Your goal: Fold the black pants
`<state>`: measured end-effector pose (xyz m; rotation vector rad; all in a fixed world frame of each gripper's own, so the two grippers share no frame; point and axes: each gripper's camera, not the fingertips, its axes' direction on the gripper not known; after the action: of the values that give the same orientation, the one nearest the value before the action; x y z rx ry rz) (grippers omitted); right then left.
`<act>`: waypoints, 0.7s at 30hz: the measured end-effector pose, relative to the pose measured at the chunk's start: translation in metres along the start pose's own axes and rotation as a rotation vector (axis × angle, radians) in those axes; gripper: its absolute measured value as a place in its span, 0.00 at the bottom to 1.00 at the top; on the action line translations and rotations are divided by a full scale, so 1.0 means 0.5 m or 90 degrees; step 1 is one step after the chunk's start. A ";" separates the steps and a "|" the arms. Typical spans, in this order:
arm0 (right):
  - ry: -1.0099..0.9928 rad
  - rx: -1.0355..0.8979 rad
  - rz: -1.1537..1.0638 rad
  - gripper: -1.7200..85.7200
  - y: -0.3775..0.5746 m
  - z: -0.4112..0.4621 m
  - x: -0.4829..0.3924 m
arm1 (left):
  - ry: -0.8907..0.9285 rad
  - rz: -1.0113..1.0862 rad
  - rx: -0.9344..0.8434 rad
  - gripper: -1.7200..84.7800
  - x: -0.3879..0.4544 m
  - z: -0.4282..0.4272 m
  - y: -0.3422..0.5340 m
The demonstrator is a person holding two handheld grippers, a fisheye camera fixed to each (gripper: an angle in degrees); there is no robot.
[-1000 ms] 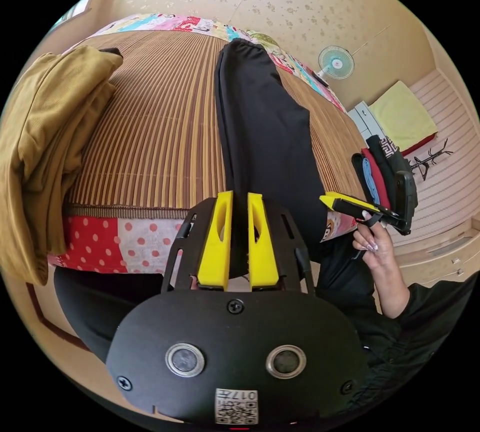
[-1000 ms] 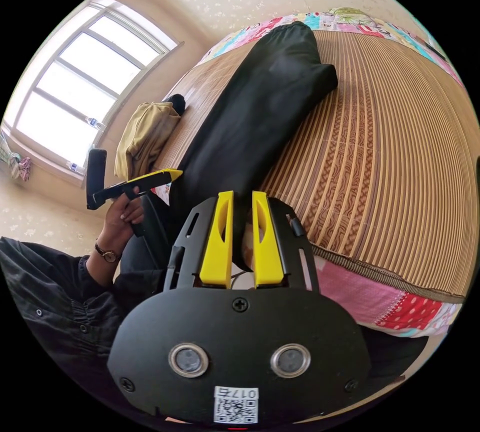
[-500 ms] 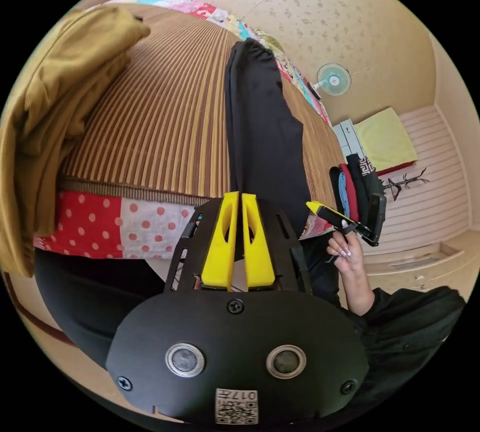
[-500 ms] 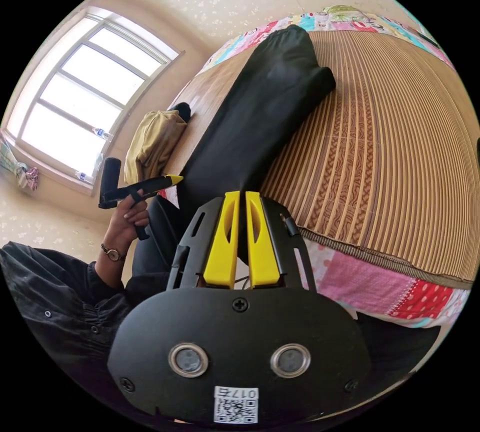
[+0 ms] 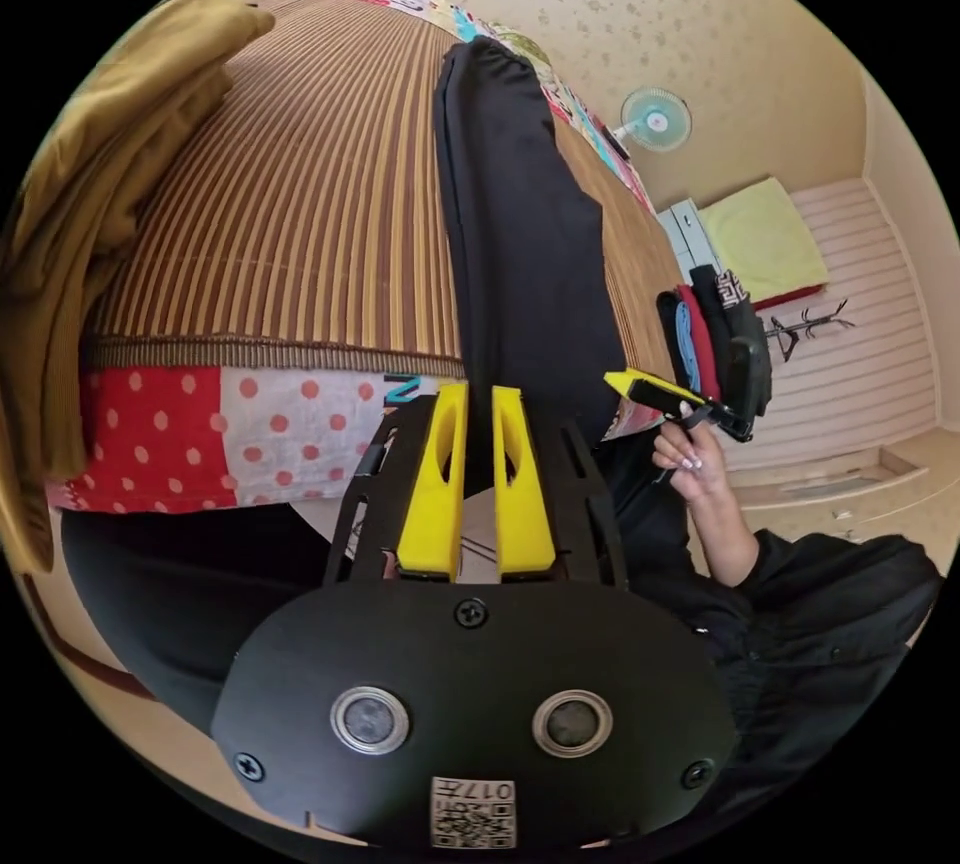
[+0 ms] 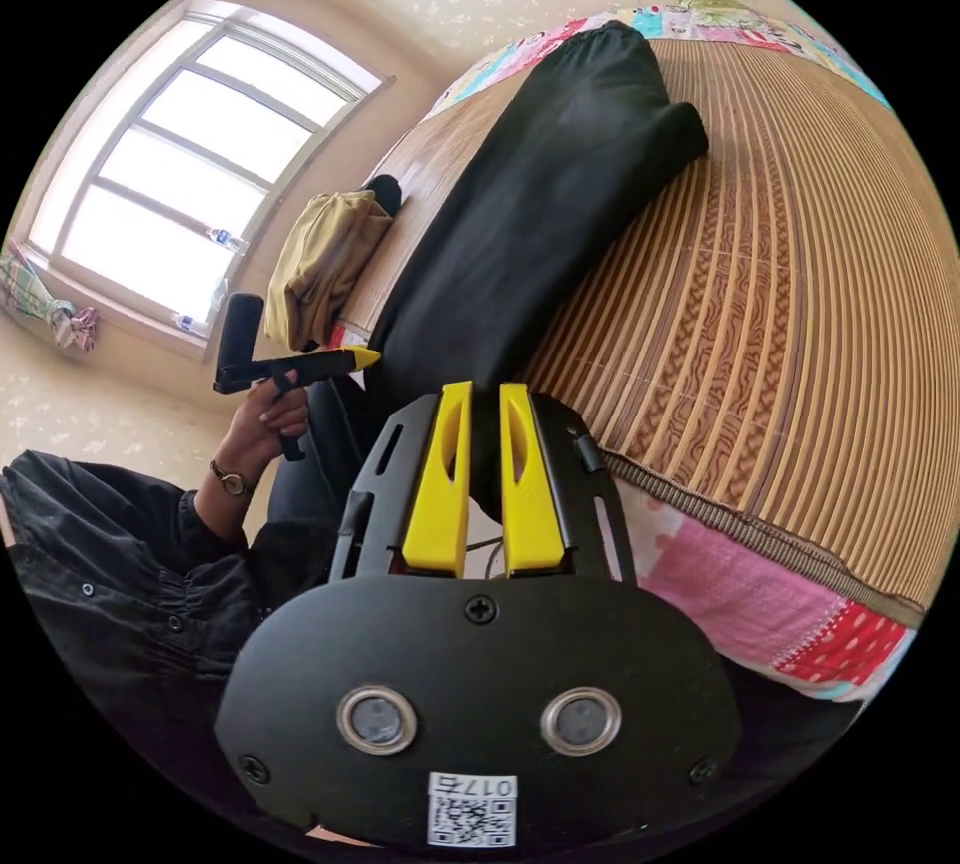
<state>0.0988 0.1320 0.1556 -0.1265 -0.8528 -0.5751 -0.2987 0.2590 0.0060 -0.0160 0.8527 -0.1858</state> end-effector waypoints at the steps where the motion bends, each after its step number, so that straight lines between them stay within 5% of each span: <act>1: -0.013 -0.005 0.000 0.07 0.006 -0.004 0.006 | -0.006 0.012 -0.014 0.08 0.006 0.005 0.001; 9: -0.025 -0.064 -0.027 0.06 0.083 0.002 0.043 | 0.005 0.102 -0.139 0.09 0.012 0.069 0.045; 13: -0.098 0.000 0.000 0.09 0.109 -0.021 0.092 | 0.091 0.089 -0.039 0.13 -0.023 0.021 0.035; 21: -0.137 0.033 -0.009 0.11 0.091 -0.040 0.132 | 0.037 0.129 -0.027 0.14 -0.010 0.046 0.008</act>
<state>0.1707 0.1354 0.1968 -0.1363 -1.0772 -0.5593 -0.2840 0.2624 0.0243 0.0358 0.9097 0.0232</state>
